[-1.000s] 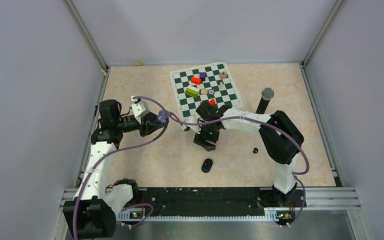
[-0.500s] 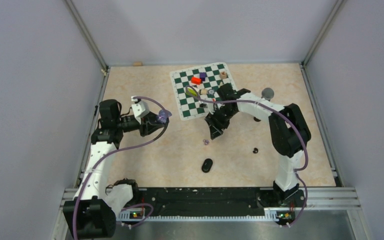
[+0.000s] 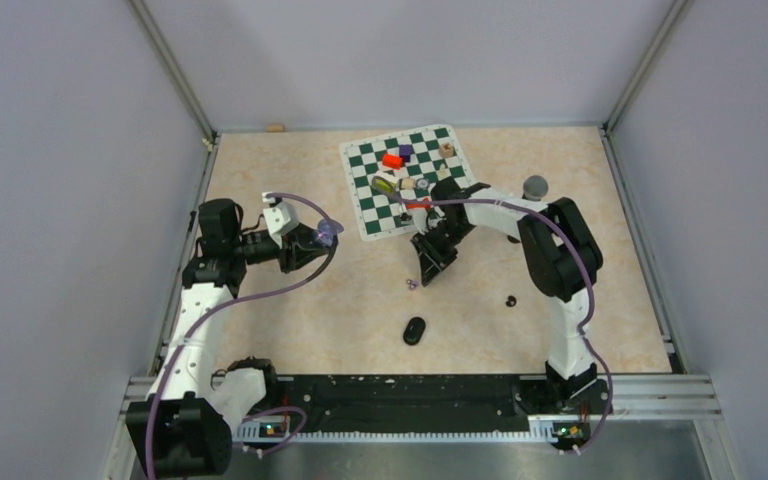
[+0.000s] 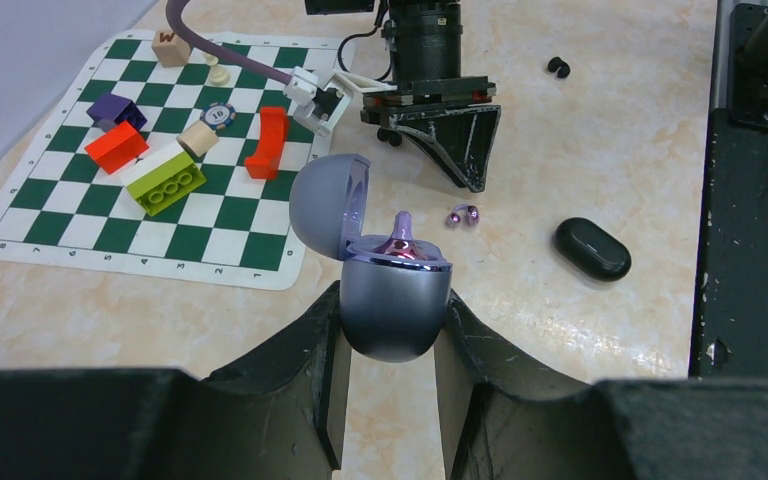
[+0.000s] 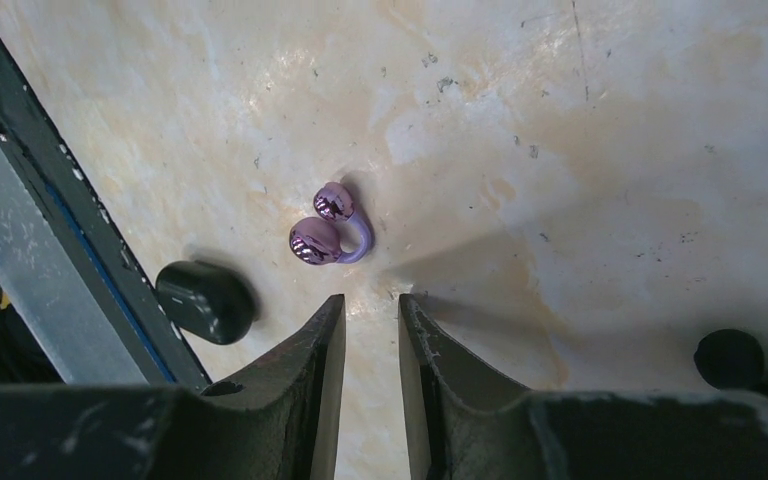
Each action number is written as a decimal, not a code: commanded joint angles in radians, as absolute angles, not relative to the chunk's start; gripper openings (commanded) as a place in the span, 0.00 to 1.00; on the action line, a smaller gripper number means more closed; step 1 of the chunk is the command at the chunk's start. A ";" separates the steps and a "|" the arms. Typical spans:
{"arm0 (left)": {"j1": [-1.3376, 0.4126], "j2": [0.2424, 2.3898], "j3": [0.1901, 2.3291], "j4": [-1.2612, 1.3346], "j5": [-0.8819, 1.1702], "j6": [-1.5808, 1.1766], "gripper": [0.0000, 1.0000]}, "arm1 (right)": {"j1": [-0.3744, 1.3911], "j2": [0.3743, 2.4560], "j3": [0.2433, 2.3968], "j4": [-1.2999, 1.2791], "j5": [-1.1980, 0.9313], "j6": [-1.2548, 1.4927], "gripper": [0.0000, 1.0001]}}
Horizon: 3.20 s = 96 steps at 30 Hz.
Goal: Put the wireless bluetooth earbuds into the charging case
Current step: Pick up the earbud from the center of the board.
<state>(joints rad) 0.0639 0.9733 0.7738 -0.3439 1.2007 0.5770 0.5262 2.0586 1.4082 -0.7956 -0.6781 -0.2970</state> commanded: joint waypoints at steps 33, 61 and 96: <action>0.069 0.972 0.778 -0.311 1.229 0.588 0.00 | 0.516 2.188 1.448 -0.736 -0.687 -0.227 0.19; 0.081 0.970 0.782 -0.313 1.241 0.582 0.00 | 0.518 2.219 1.462 -0.736 -0.703 -0.217 0.22; 0.086 0.982 0.779 -0.288 1.257 0.556 0.00 | 0.462 1.996 1.434 -0.653 -0.940 -0.205 0.00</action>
<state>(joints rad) 0.0792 0.9737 0.7738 -0.3439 1.2160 0.5766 0.4652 2.1517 1.4391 -0.6926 -0.9573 -0.1722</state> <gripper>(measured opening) 0.375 0.009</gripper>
